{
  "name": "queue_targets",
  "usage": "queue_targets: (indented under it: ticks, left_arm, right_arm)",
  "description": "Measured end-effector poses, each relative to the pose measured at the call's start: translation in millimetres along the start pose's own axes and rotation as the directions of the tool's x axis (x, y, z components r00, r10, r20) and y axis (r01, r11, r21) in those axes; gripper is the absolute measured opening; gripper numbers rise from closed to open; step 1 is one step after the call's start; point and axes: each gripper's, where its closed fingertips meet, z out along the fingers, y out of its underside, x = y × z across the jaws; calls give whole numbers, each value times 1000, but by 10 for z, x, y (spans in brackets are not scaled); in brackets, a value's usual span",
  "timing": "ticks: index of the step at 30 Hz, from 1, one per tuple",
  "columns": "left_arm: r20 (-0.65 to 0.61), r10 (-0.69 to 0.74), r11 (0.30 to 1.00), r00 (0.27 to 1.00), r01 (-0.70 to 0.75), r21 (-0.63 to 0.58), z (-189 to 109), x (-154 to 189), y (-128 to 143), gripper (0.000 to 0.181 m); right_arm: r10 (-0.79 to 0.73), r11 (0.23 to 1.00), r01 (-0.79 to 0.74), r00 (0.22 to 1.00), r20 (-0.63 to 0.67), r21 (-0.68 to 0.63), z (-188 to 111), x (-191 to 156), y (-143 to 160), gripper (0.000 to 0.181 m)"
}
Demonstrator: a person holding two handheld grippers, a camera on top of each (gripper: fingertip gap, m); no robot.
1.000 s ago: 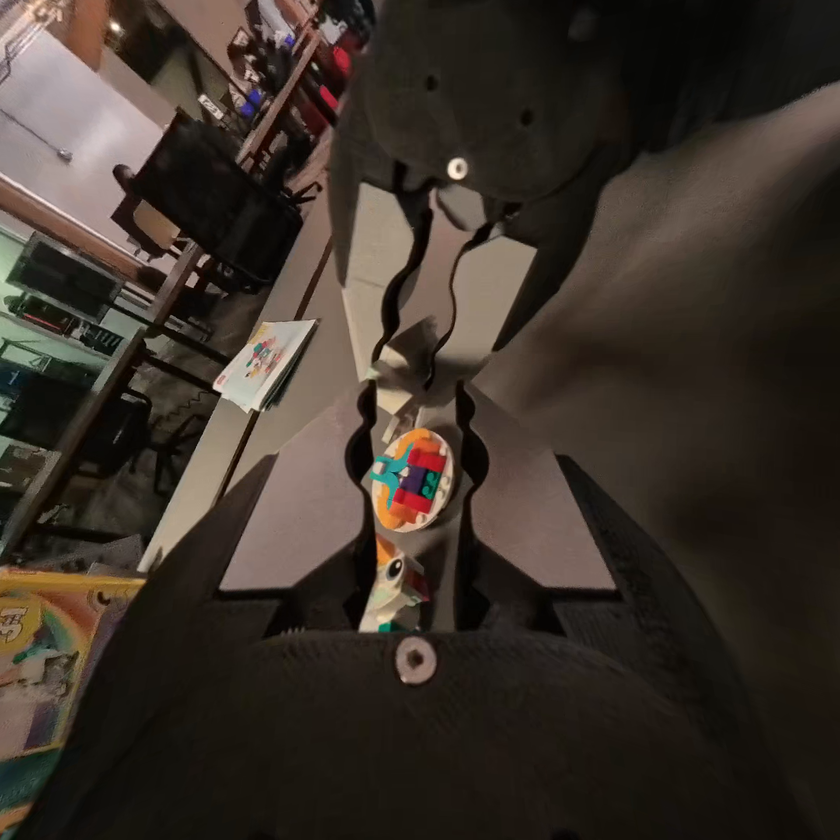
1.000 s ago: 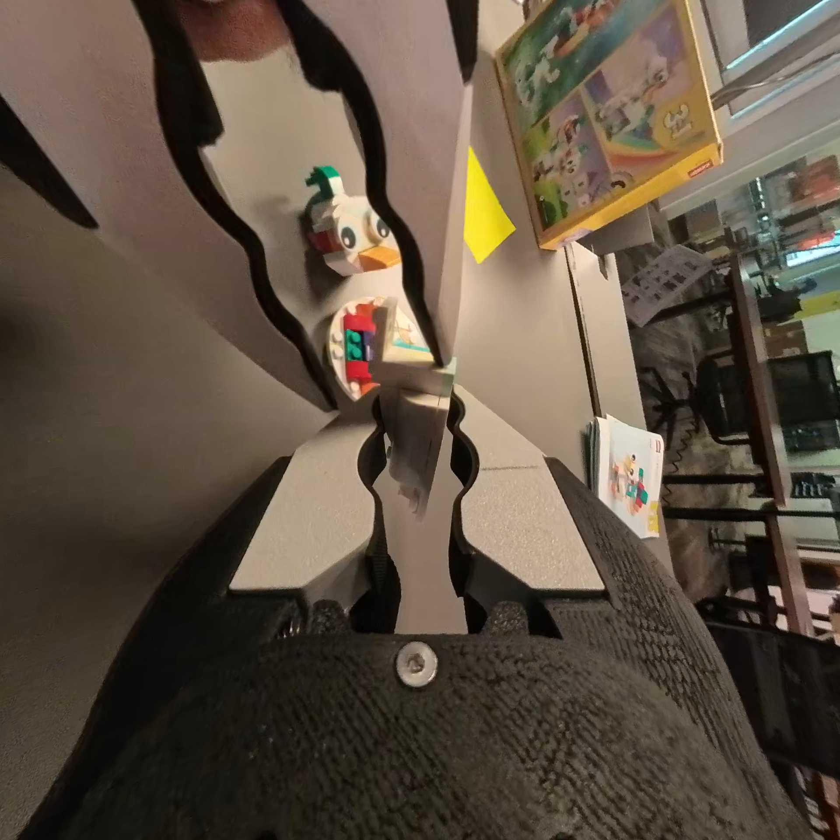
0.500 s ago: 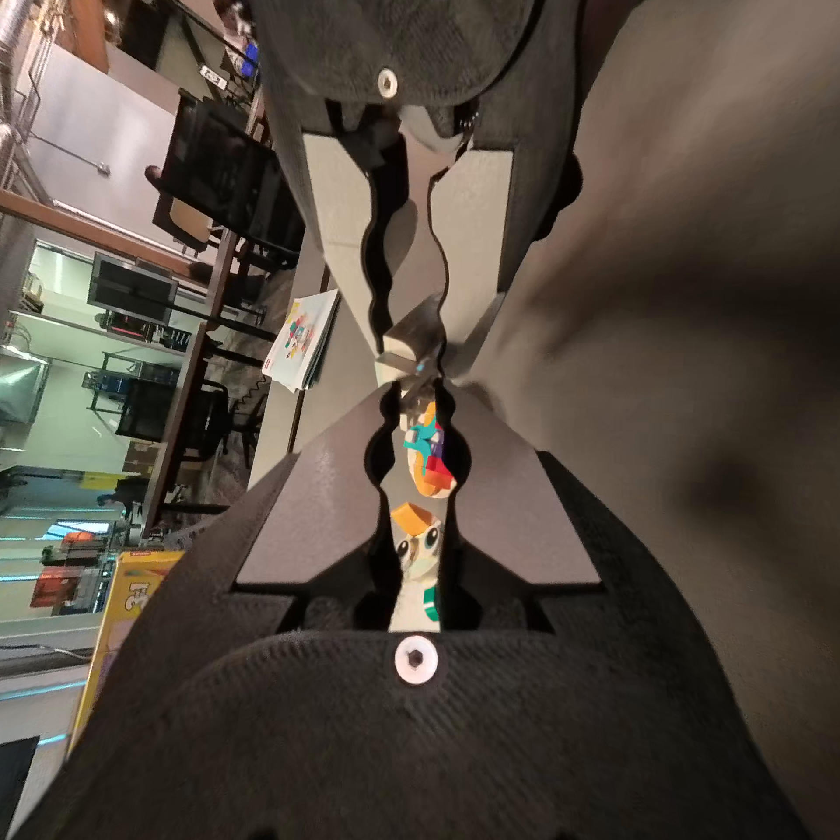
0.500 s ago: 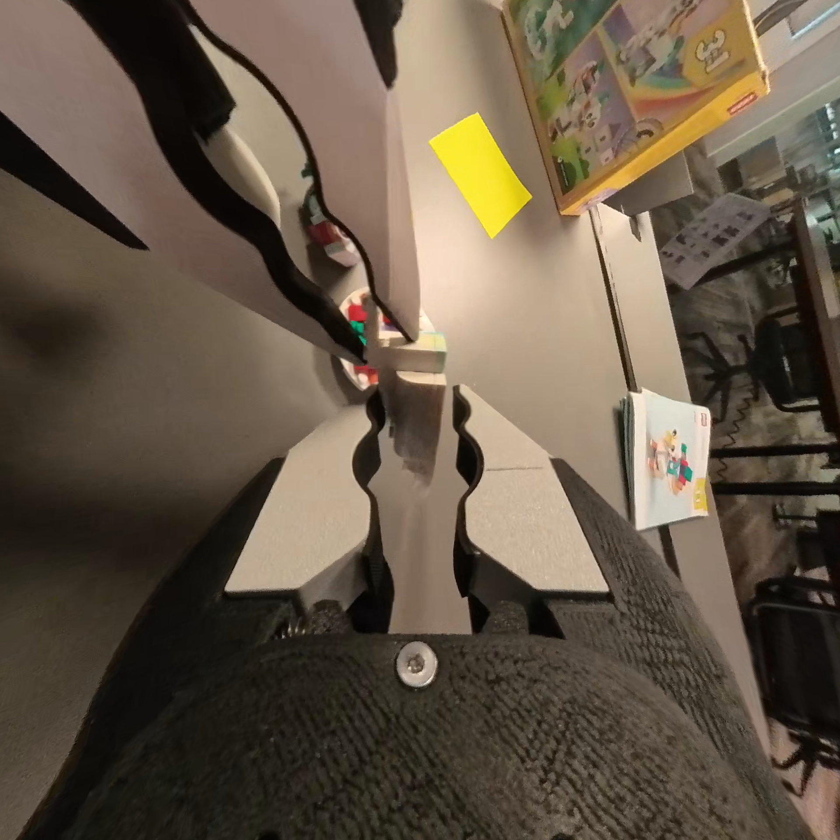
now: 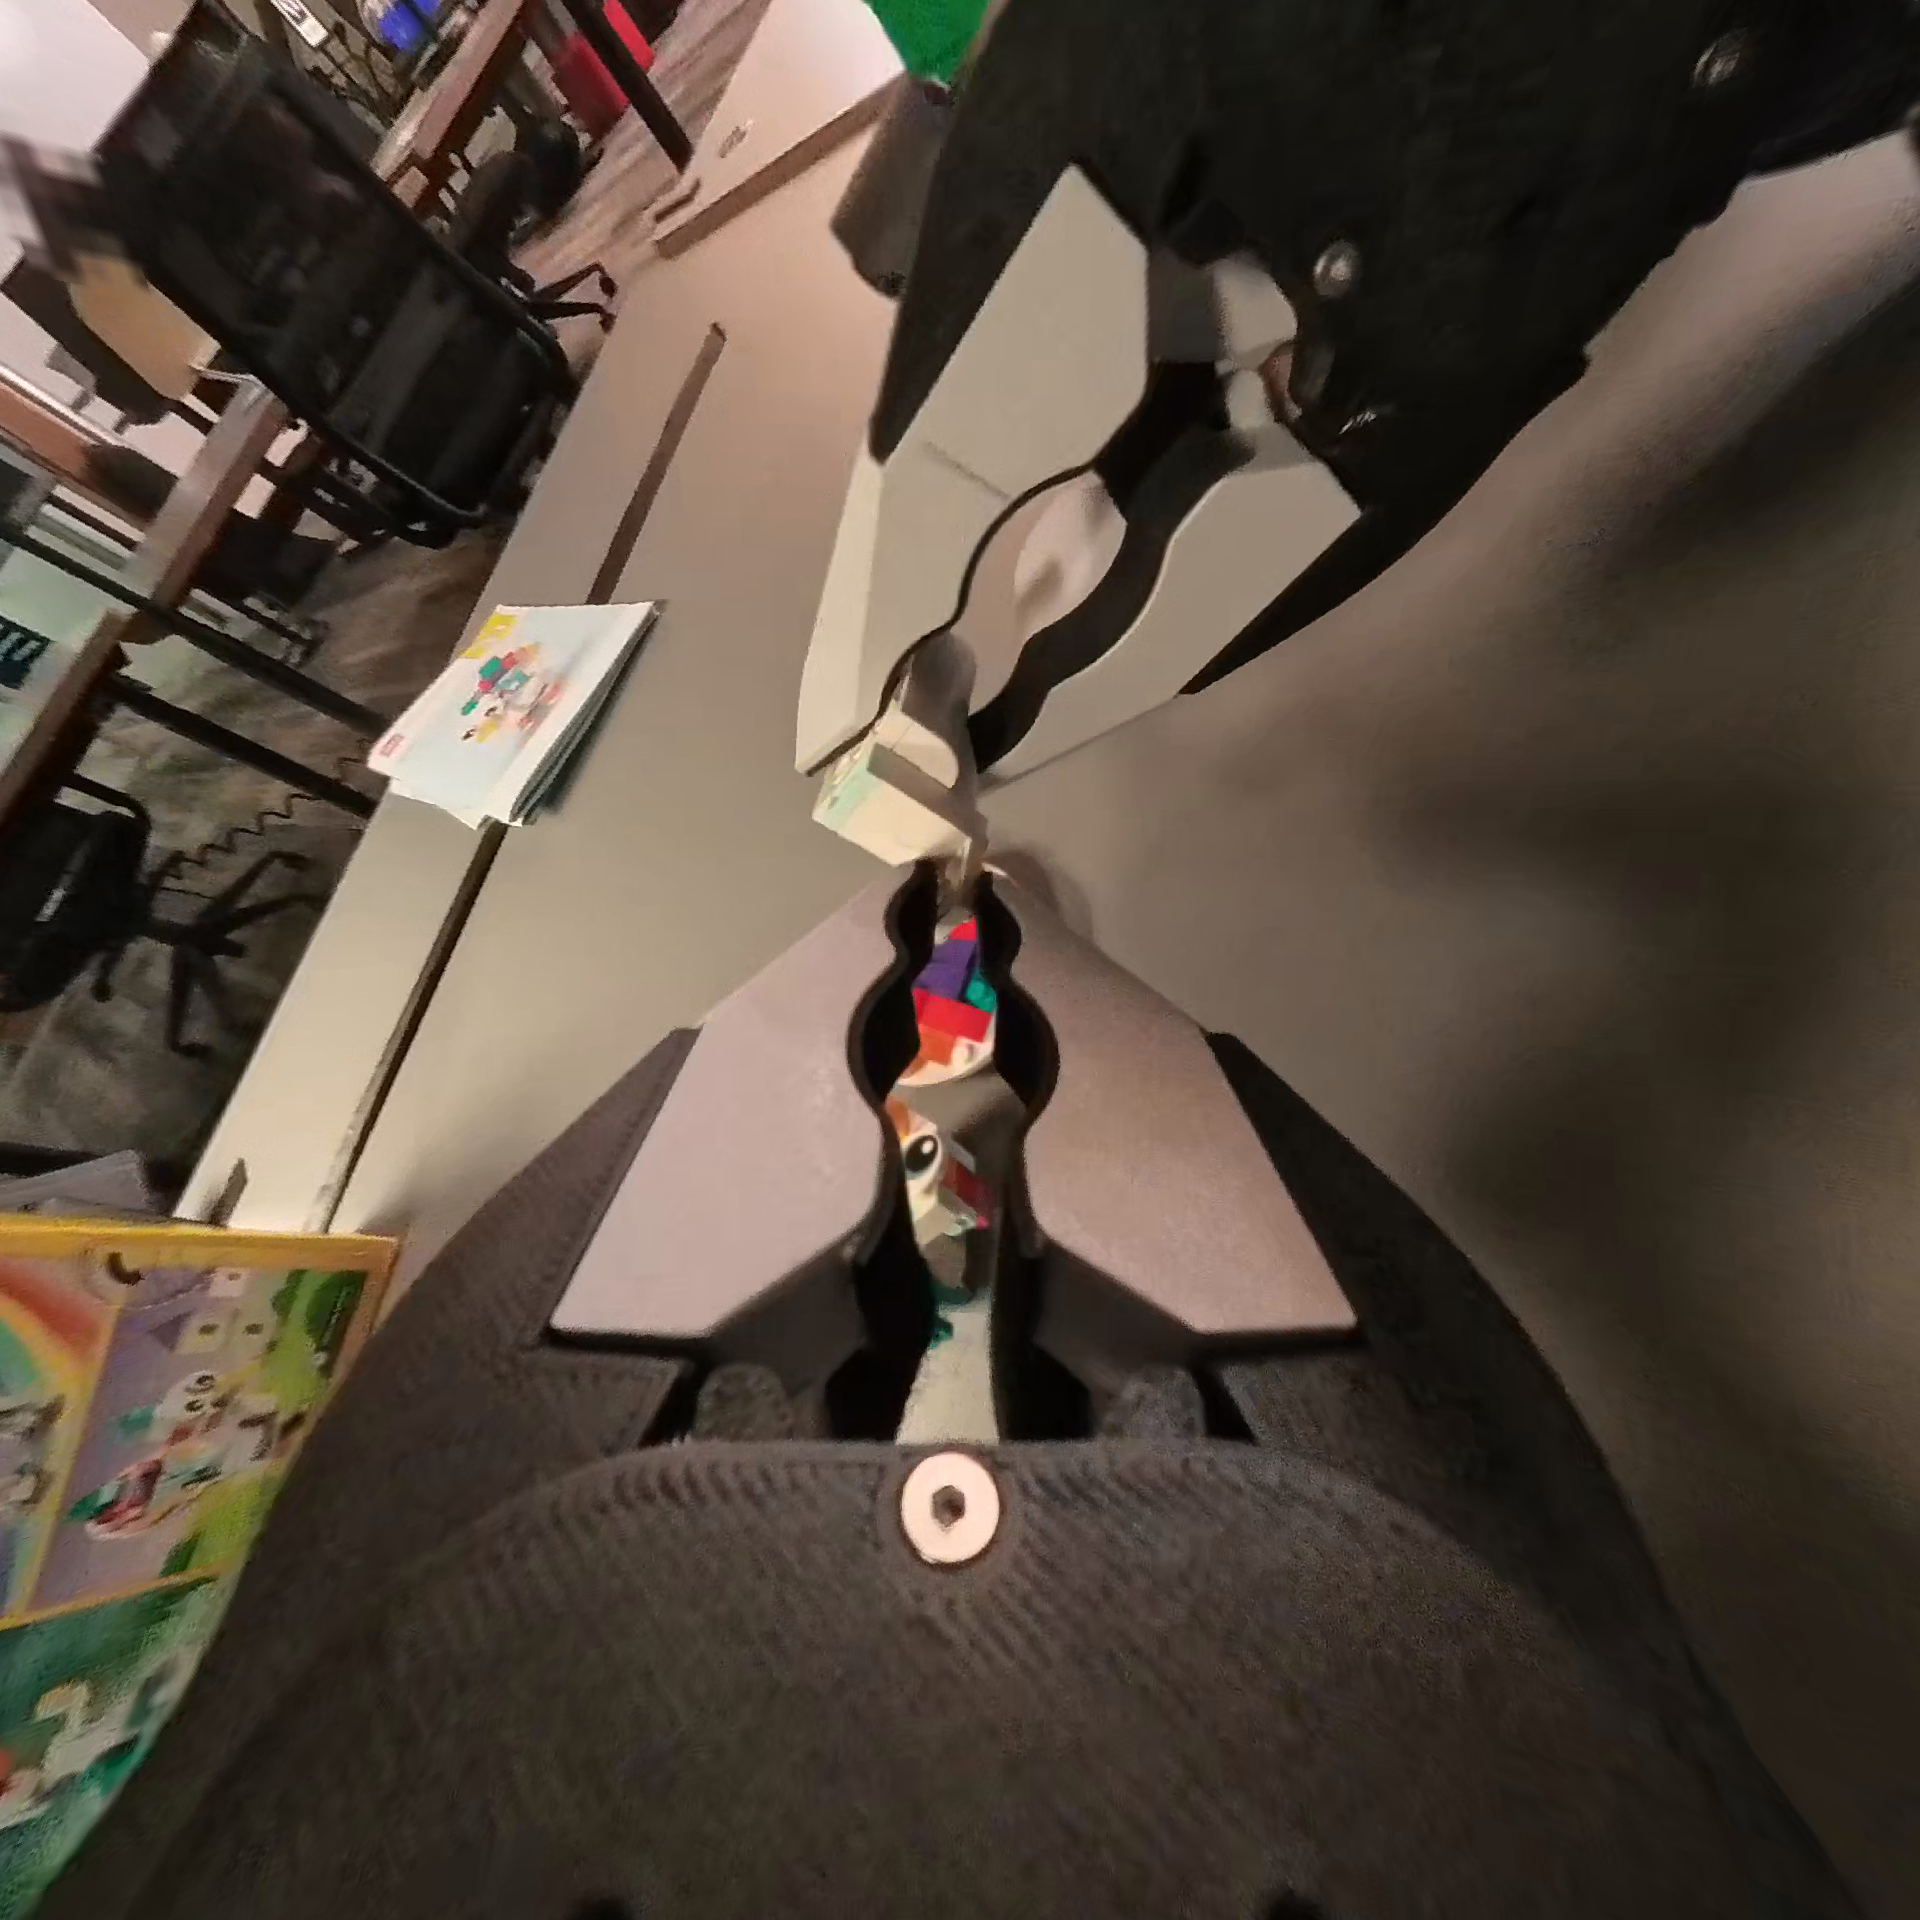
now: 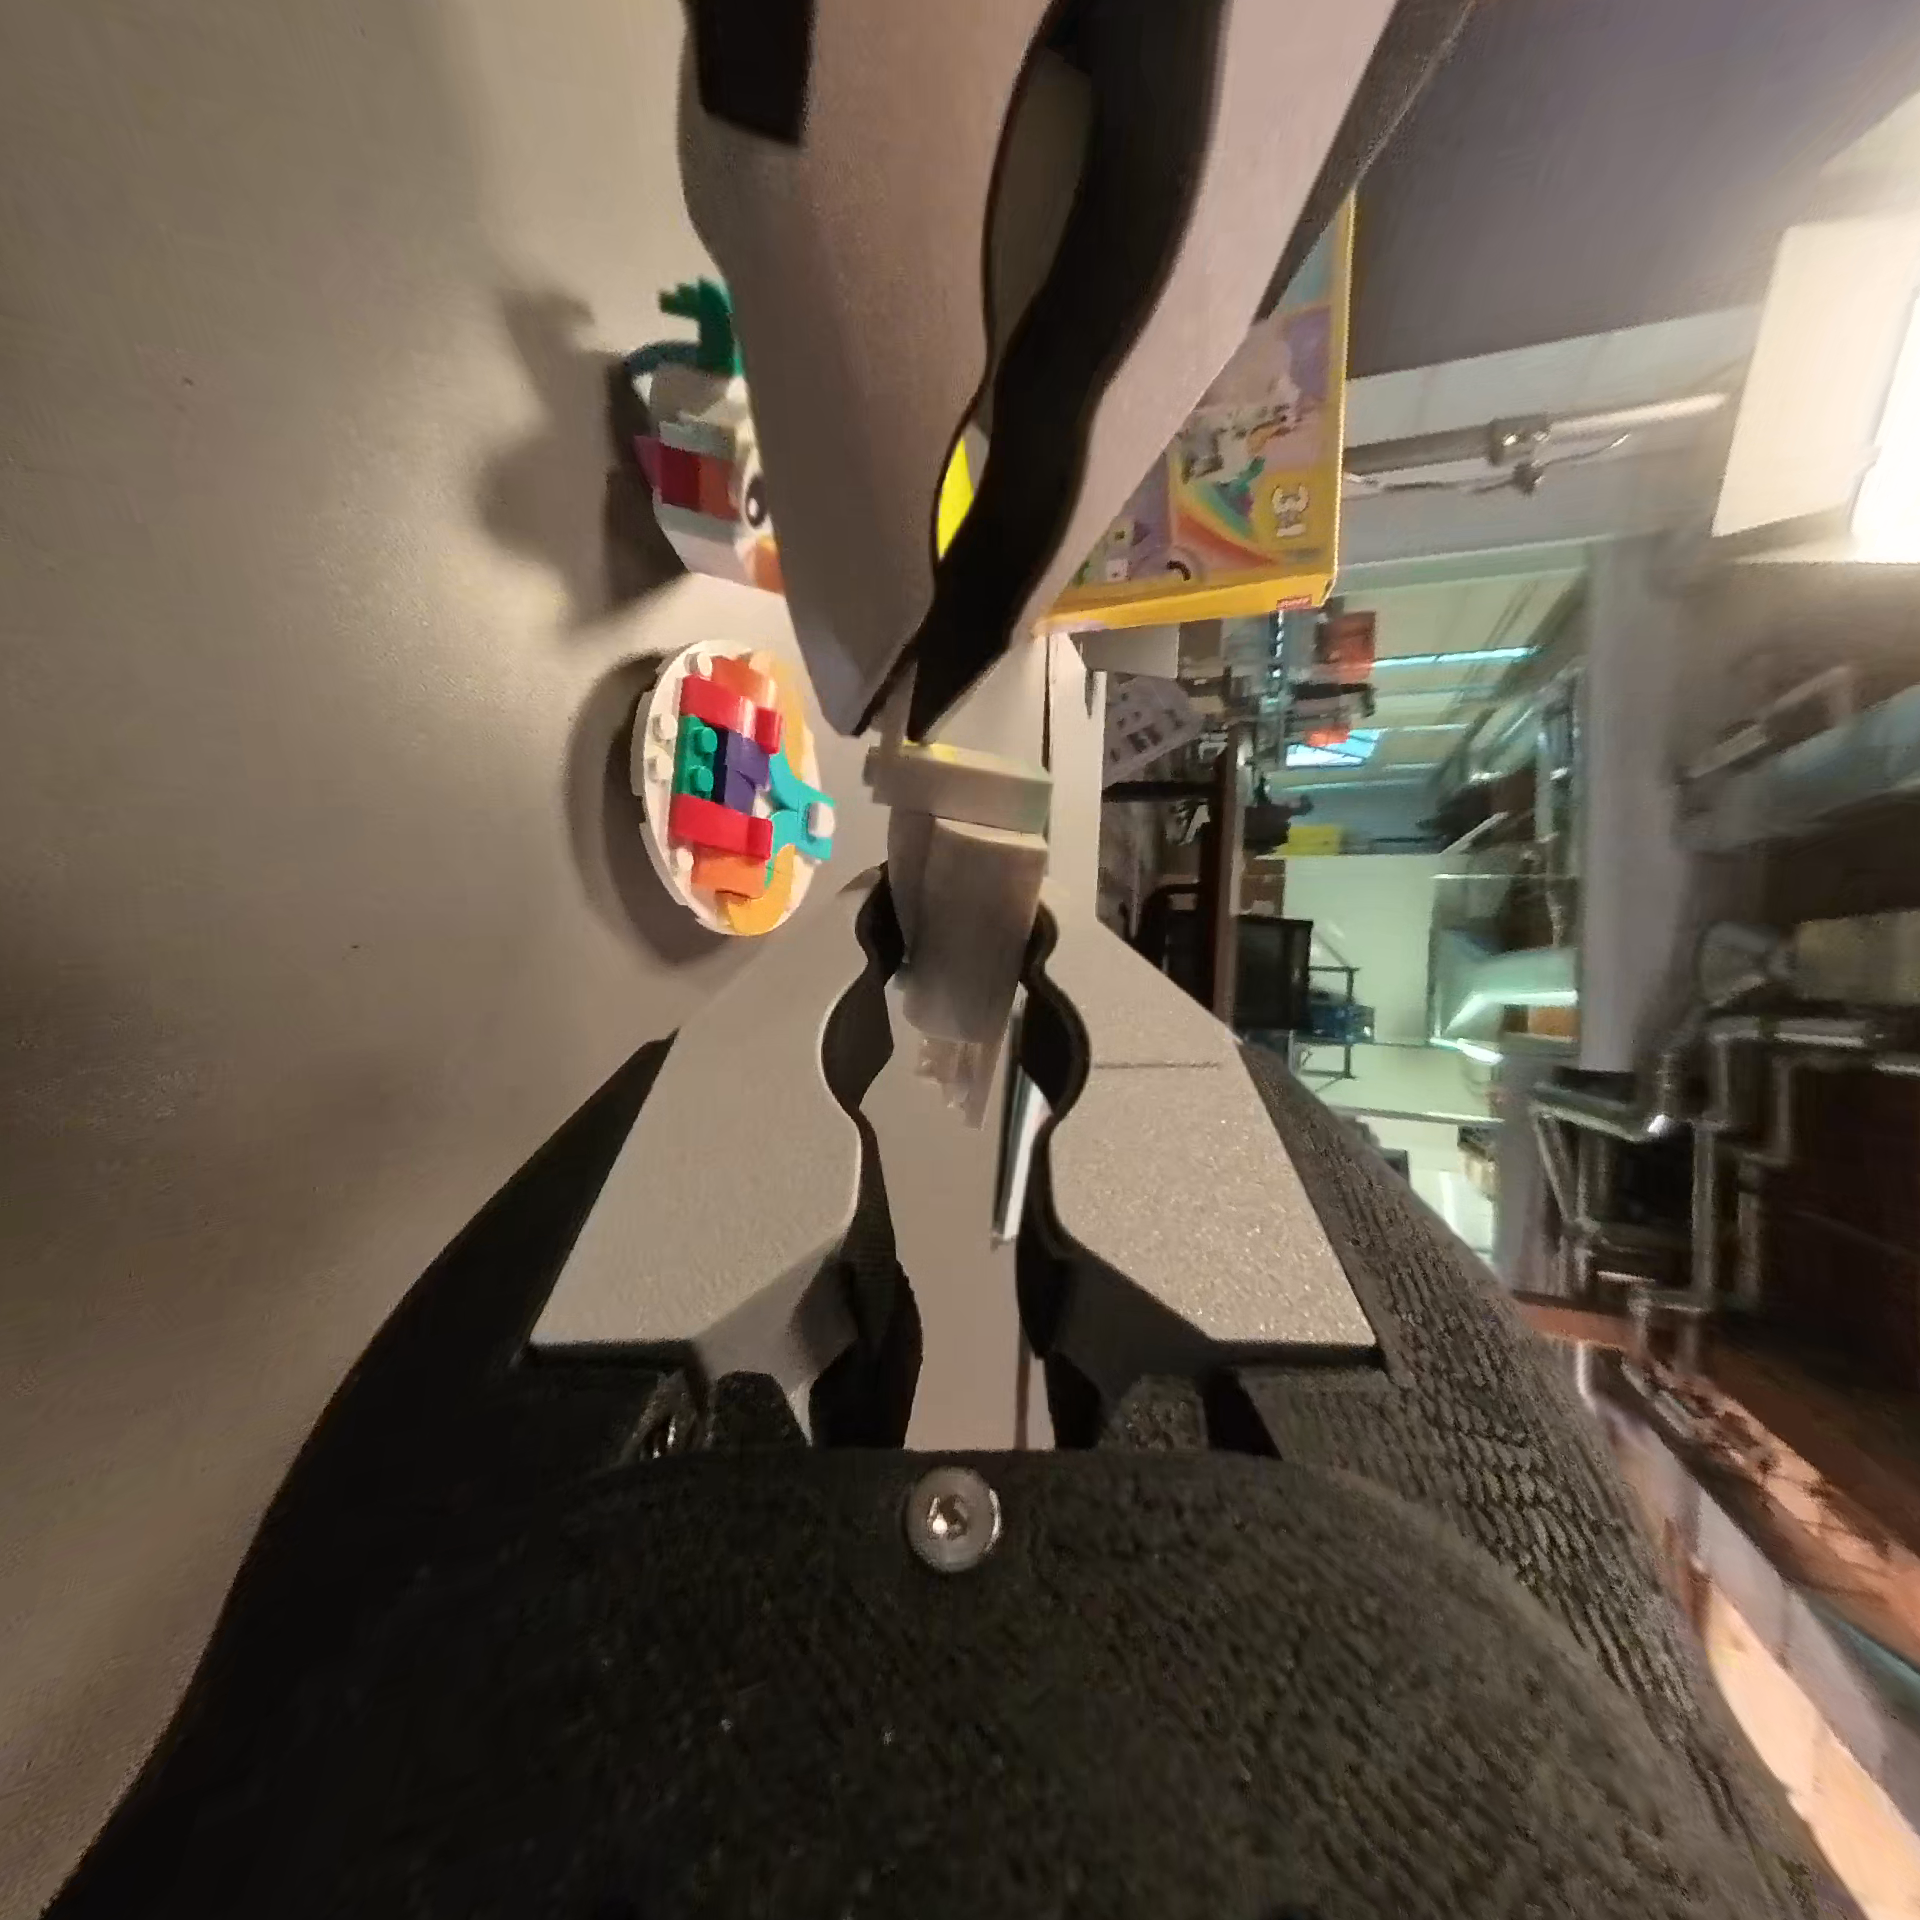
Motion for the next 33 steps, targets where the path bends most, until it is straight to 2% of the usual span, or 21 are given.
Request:
queue_targets:
  ticks: [2, 7, 16, 23, 28, 33]
  left_arm:
    - [-19, -5, 1000, 1000, 5, 1, -24, 17, -7, 6]
    - [-21, 86, 996, 996, -86, -14, -71, 68, -26, 6]
    - [-90, 102, 995, 991, -102, 6, -89, 201, -103, 5]
    - [-112, 194, 980, 975, -196, -10, -176, 327, -242, 4]
    - [-122, 239, 967, 963, -247, -58, -243, 367, -243, 4]
    - [-147, 205, 976, 968, -213, -46, -334, 367, -265, 4]
  right_arm:
    - [-10, 1000, 10, 1000, -9, 24, -12, -4, -23, 19]
    - [28, 996, -28, 1000, 10, 90, -63, -31, -75, 19]
    - [59, 984, -66, 997, 50, 166, -183, -120, -94, 19]
    - [148, 951, -170, 984, 103, 259, -352, -145, -178, 19]
    - [197, 922, -229, 972, 131, 312, -371, -181, -253, 19]
    - [236, 903, -270, 962, 141, 335, -400, -158, -339, 19]
